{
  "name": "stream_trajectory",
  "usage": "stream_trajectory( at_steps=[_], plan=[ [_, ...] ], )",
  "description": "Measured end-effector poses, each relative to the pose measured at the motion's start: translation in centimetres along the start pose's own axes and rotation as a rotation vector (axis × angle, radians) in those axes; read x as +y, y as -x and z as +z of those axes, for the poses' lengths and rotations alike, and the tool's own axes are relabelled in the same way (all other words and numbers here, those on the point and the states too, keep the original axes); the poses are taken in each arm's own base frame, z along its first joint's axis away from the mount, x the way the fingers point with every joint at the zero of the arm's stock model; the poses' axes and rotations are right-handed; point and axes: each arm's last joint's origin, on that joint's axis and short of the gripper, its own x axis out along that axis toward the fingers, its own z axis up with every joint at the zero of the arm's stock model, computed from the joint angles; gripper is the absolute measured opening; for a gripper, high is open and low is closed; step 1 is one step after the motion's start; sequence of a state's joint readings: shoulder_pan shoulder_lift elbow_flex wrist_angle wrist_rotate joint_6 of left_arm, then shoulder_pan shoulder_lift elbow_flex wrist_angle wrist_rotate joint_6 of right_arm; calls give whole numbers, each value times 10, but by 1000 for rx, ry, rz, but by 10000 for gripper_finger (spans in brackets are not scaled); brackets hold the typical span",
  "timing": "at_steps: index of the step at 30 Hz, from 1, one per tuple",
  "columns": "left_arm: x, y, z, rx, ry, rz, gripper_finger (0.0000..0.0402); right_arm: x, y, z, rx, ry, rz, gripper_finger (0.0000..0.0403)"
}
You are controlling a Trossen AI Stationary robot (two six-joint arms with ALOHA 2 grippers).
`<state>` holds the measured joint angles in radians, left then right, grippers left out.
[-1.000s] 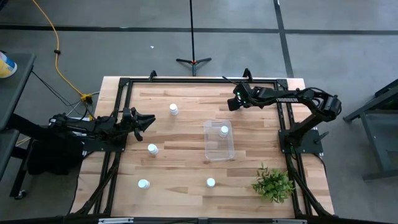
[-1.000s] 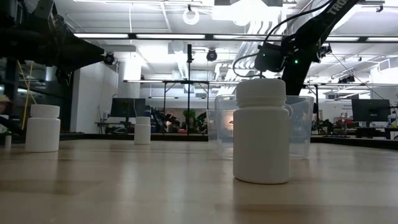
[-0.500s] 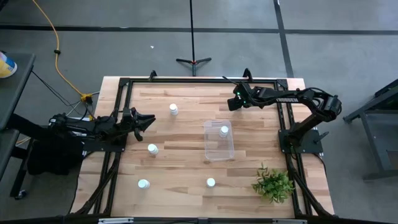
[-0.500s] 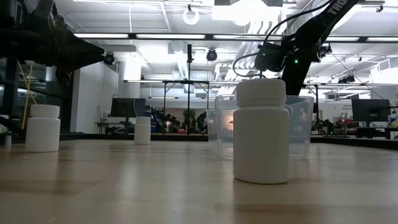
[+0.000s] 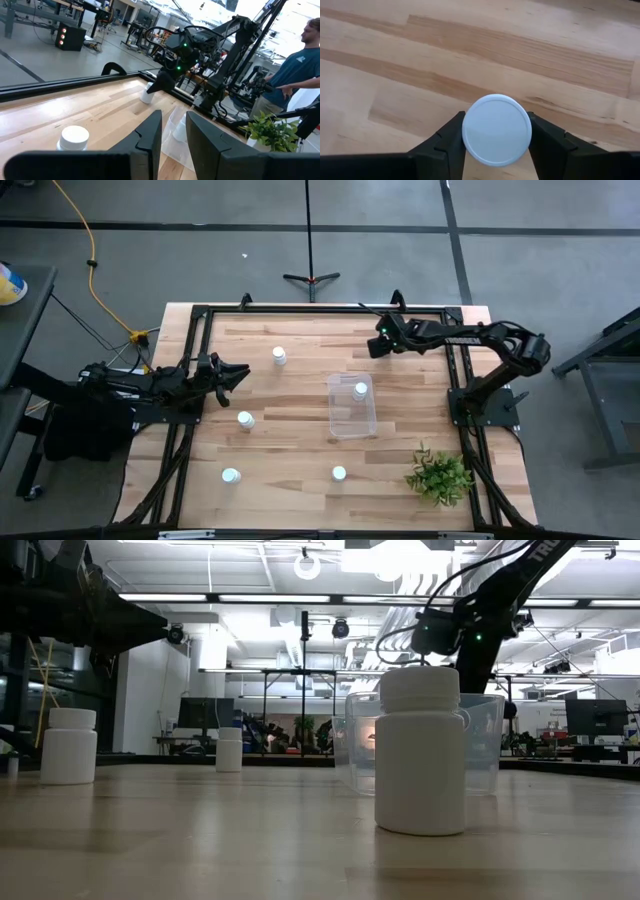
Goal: Pick and place pill bottles into a basket
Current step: Put the pill bottle into the bin
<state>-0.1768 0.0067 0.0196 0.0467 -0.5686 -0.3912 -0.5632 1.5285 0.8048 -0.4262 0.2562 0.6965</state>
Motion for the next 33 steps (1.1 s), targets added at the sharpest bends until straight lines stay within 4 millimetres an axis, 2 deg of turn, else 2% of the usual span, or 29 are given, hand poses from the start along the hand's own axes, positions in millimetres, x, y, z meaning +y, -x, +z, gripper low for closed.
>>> stream_trajectory(
  at_steps=[11, 19, 33],
  plan=[
    [0, 0, 0, 0, -1, 1, 124, 0, 14, -2, 5, 15, 43, 165],
    [0, 0, 0, -1, -1, 4, 124, 4, 36, -3, -26, 40, 130, 165],
    [0, 0, 0, -1, 0, 3, 124, 19, 78, -21, -81, 89, 297, 165]
  ],
)
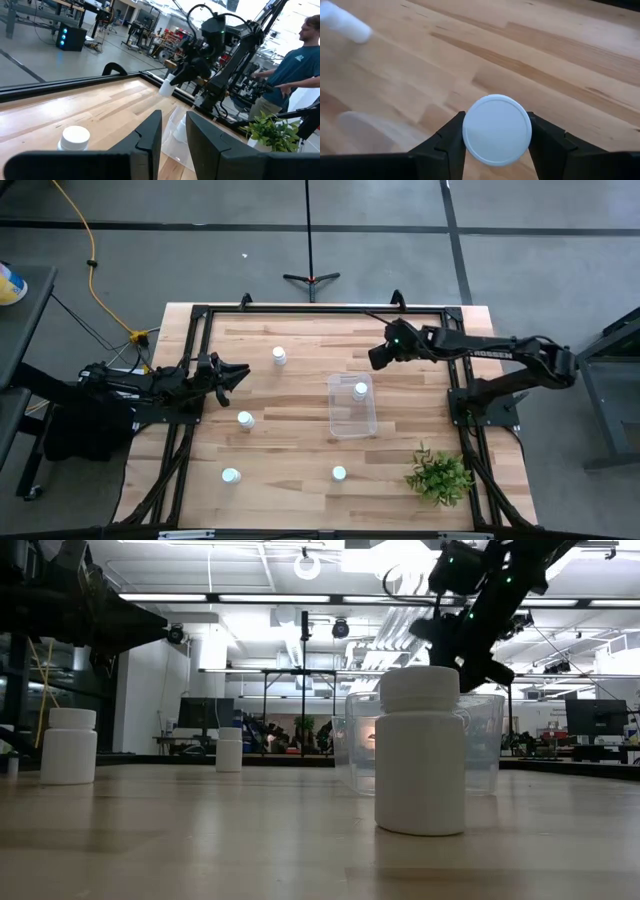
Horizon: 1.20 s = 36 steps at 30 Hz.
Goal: Pick and place pill bottles into a basket
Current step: Put the pill bottle into the bin
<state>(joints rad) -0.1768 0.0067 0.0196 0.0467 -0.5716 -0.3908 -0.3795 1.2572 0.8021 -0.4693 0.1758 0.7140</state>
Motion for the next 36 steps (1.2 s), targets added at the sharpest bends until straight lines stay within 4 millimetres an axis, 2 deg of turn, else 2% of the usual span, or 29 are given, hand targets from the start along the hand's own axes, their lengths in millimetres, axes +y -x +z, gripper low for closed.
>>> stream_trajectory(
  at_steps=[9, 21, 26, 31, 36],
  plan=[
    [0, 0, 0, 0, 0, 0, 124, 20, 28, -7, -81, 61, 149, 165],
    [0, 0, 0, 2, -1, -5, 124, 51, 43, -29, -117, 251, 305, 165],
    [0, 0, 0, 2, -1, -5, 124, 66, 55, -32, -125, 324, 362, 165],
    [0, 0, 0, 3, -1, -4, 124, 75, 69, -33, -107, 392, 340, 165],
    [0, 0, 0, 1, 0, -3, 124, 84, 69, -42, -61, 444, 328, 165]
  ],
)
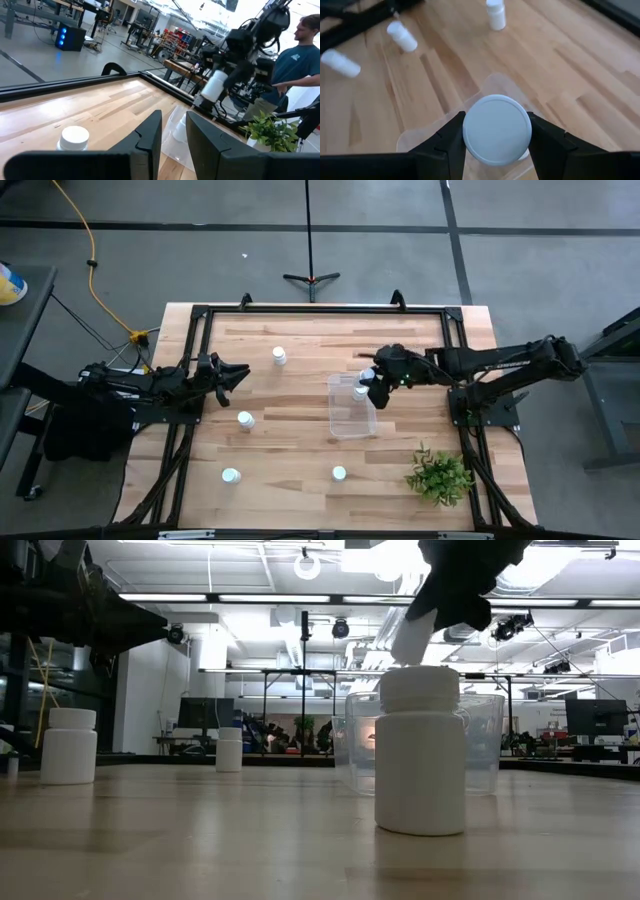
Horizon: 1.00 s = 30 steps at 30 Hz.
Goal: Pick and place pill bottles into a basket
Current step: Put the pill bottle into the bin
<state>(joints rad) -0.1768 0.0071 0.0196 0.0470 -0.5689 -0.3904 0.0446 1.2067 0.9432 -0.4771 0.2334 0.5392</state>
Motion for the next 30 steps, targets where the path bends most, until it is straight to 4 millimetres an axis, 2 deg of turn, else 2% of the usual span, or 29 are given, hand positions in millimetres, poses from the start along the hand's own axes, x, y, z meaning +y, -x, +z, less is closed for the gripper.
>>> stream_trajectory(
  at_steps=[14, 30],
  plan=[
    [0, 0, 0, 0, 0, 1, 124, 25, -29, -28, 148, 78, -3, 165],
    [0, 0, 0, 0, 0, 1, 124, 26, -65, -49, 282, 134, -87, 165]
  ],
)
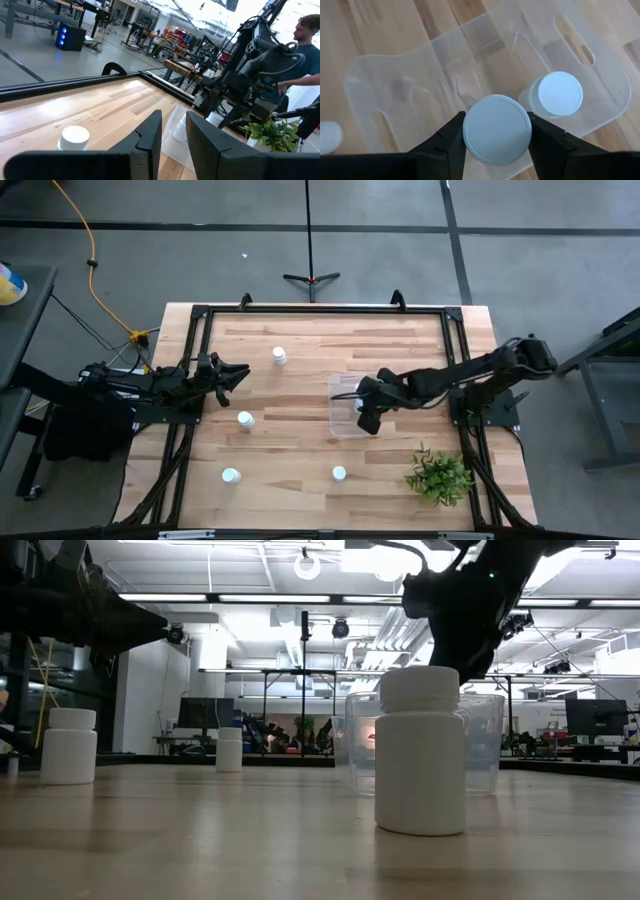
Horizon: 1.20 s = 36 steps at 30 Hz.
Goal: Pick and place pill bottles into a basket
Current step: Put the pill bottle into the bin
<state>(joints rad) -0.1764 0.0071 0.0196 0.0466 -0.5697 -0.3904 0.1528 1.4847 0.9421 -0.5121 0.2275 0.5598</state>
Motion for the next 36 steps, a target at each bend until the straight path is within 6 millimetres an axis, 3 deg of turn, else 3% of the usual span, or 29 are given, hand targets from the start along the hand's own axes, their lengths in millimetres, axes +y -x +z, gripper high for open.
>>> stream_trajectory(
  at_steps=[10, 36],
  plan=[
    [0, 0, 0, 0, 0, 0, 124, 2, -15, -3, 24, 11, -40, 165],
    [0, 0, 0, 0, 0, 0, 124, 1, -19, -4, 29, -11, -27, 166]
  ],
)
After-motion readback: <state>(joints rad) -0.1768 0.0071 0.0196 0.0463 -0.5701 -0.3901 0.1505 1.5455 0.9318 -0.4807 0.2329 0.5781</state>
